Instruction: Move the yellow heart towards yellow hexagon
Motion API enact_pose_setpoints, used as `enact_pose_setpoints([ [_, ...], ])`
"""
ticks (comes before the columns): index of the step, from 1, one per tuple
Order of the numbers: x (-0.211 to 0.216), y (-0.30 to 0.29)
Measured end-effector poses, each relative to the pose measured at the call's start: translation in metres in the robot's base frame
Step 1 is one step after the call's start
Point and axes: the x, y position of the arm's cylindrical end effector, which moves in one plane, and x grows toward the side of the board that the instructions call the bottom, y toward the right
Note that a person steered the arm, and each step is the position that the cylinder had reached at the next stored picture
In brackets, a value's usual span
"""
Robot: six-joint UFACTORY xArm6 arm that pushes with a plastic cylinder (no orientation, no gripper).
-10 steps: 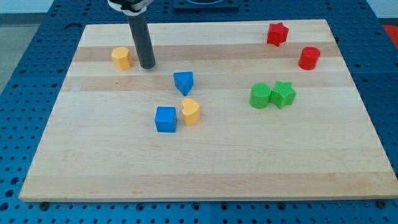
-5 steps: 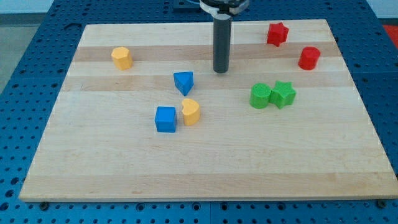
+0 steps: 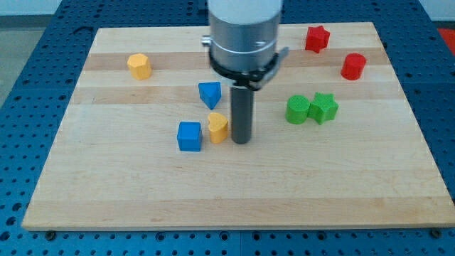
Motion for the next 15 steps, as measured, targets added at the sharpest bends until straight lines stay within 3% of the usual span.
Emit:
enact_pose_setpoints([
  [2, -0.033, -0.064],
  [4, -0.033, -0.038],
  [5, -0.033, -0.054],
  [7, -0.033, -0.135],
  [9, -0.011, -0.109],
  [11, 0.004, -0.175],
  [14, -0.093, -0.18],
  [15, -0.078, -0.18],
])
